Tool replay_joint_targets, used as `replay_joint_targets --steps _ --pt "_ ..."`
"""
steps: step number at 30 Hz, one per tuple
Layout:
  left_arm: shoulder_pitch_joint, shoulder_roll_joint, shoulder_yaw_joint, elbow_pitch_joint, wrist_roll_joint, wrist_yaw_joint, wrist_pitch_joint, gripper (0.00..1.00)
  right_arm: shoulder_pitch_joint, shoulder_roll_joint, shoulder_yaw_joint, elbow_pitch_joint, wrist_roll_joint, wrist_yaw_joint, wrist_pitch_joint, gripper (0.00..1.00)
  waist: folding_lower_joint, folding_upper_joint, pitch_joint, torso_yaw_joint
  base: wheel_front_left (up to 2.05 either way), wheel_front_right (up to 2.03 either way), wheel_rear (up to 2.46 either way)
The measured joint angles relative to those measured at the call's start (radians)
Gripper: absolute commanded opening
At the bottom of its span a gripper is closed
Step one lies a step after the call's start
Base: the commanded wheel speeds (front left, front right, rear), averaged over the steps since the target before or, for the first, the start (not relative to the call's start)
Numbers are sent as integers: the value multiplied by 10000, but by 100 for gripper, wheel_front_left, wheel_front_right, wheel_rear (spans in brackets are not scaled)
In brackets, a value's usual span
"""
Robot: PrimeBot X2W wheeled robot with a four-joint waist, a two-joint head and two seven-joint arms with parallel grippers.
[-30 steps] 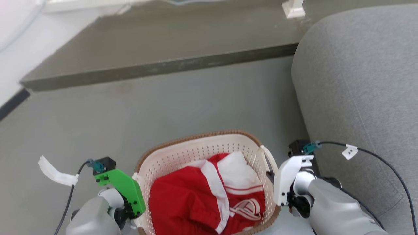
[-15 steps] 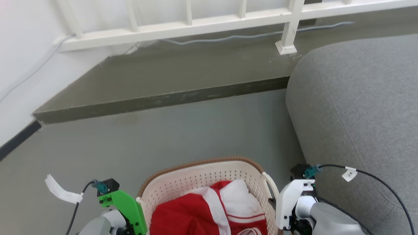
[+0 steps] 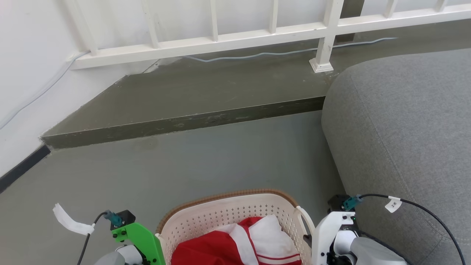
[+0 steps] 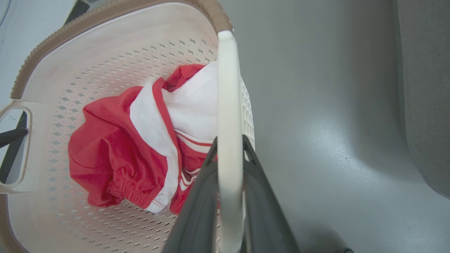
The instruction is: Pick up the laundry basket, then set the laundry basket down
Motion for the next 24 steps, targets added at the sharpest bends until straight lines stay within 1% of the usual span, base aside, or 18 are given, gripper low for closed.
replay_joint_targets --steps 24 --pt "113 4 -98 2 -286 13 88 0 0 -2 163 -6 171 -104 2 0 0 0 -3 12 0 0 0"
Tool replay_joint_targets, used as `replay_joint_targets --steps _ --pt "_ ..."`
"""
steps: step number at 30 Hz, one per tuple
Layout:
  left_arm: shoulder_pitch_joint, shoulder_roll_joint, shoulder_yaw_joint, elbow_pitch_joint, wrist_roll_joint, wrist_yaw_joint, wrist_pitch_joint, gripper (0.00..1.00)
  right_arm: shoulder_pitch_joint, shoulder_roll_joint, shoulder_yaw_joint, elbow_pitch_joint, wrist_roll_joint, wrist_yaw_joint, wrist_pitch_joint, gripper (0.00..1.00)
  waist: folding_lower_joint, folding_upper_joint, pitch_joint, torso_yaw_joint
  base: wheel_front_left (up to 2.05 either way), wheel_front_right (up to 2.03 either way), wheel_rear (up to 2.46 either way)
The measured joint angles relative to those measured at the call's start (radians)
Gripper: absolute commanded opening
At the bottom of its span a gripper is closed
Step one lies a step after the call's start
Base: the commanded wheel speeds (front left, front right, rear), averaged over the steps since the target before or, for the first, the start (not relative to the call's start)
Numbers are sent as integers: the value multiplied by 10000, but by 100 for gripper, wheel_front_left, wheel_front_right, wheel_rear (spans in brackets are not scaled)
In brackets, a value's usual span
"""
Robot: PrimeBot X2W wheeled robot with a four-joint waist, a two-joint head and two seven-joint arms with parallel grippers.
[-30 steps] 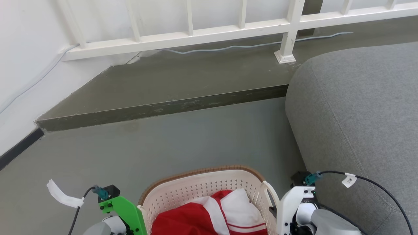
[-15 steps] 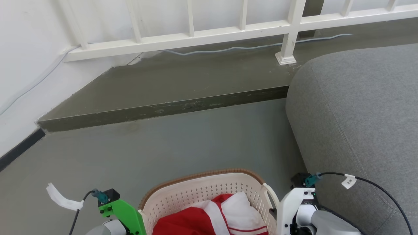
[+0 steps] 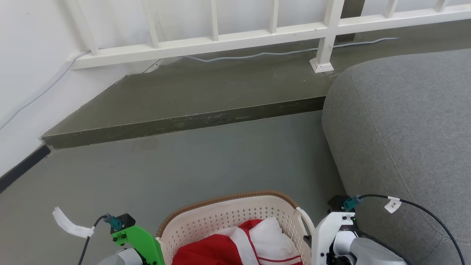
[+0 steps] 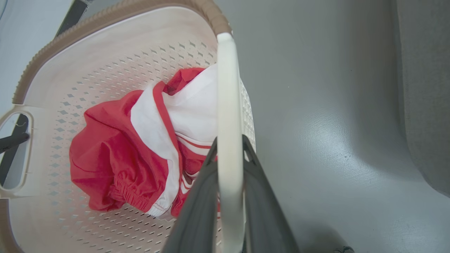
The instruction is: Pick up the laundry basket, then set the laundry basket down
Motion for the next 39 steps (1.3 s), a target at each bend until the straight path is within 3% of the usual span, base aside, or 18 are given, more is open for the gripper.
replay_joint_targets --steps 39 --pt "6 21 -316 -190 -257 132 69 0 -68 -21 224 -21 265 -155 -4 0 0 0 409 28 0 0 0"
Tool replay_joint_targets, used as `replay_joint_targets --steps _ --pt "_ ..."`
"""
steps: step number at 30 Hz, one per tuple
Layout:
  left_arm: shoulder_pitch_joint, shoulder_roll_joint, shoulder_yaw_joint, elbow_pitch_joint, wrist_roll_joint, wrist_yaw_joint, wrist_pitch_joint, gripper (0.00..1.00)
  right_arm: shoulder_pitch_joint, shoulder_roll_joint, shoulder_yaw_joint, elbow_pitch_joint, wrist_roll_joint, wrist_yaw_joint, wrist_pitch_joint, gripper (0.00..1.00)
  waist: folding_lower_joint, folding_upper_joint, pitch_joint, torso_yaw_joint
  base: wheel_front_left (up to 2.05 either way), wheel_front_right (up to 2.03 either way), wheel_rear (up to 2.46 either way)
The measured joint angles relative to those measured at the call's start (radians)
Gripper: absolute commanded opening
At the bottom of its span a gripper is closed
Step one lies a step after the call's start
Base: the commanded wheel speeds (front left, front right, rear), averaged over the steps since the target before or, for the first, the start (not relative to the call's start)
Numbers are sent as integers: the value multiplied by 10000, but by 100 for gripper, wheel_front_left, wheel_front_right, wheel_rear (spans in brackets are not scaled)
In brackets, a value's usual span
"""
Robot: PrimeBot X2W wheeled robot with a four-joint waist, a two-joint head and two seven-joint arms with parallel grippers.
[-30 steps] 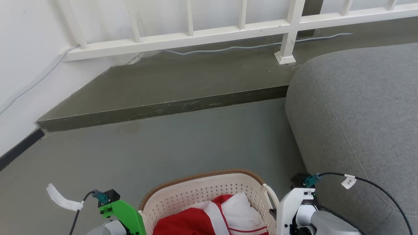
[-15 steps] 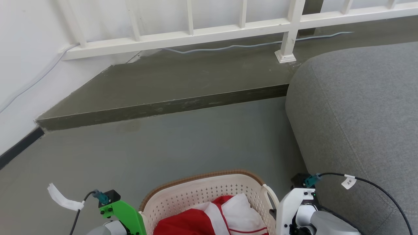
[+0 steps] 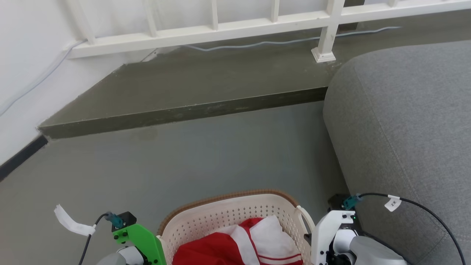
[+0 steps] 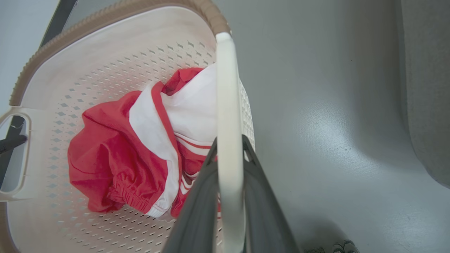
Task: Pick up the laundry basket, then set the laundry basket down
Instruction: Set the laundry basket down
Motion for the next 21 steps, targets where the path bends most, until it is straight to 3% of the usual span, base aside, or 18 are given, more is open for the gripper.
replay_joint_targets --steps 21 --pt "-877 31 -117 -581 -6 224 -1062 0 -1360 -86 -23 -140 -2 -297 -466 0 0 0 1460 -29 0 0 0"
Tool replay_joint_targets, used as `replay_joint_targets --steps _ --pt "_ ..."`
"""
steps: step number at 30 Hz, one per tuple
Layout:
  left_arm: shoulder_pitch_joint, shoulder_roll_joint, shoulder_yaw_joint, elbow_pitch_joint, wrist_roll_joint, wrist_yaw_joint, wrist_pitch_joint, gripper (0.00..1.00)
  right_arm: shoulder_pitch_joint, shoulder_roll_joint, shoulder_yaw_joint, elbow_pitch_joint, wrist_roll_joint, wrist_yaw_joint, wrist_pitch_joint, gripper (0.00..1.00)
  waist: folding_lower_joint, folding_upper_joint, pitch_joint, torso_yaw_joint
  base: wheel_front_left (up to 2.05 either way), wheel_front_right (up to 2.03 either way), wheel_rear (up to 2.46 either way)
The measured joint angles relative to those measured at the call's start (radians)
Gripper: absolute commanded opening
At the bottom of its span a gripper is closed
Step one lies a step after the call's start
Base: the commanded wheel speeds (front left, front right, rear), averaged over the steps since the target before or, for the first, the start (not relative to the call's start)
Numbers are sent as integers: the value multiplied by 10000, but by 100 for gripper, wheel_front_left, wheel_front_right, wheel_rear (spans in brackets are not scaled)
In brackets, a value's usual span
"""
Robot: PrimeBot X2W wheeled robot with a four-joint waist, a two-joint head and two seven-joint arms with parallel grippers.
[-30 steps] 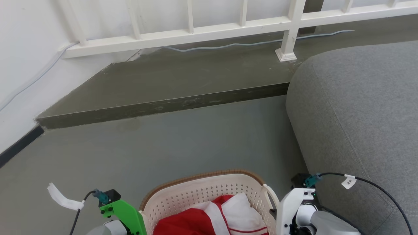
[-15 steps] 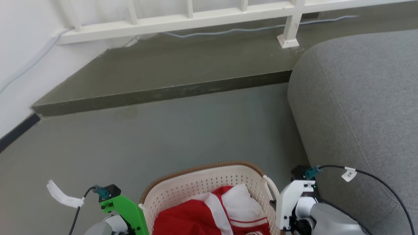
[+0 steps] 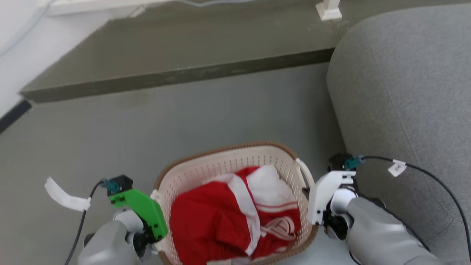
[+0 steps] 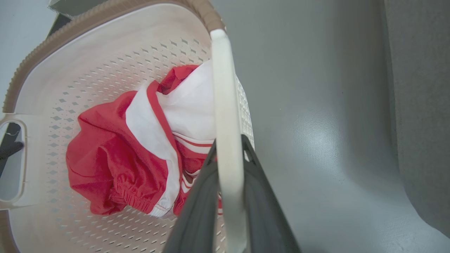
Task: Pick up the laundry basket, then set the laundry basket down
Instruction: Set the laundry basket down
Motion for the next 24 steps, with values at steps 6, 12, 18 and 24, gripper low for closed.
replay_joint_targets --steps 6,12,18,24 --pt "-513 12 -23 -150 134 75 -347 0 -544 -27 -40 -71 -4 -119 -290 0 0 0 693 -10 0 0 0" --pt "-1031 92 -92 -328 255 98 -702 0 -1145 -44 -61 -117 -38 -240 -558 0 0 0 1438 -11 0 0 0" --pt "-1657 174 -130 -499 374 142 -1055 0 -1833 -58 -56 -138 -290 -341 -878 0 1 0 2205 -1 0 0 0" --pt "-2251 278 -153 -677 458 178 -1409 0 -2502 -79 -33 -155 -389 -416 -1137 0 1 0 2985 16 0 0 0"
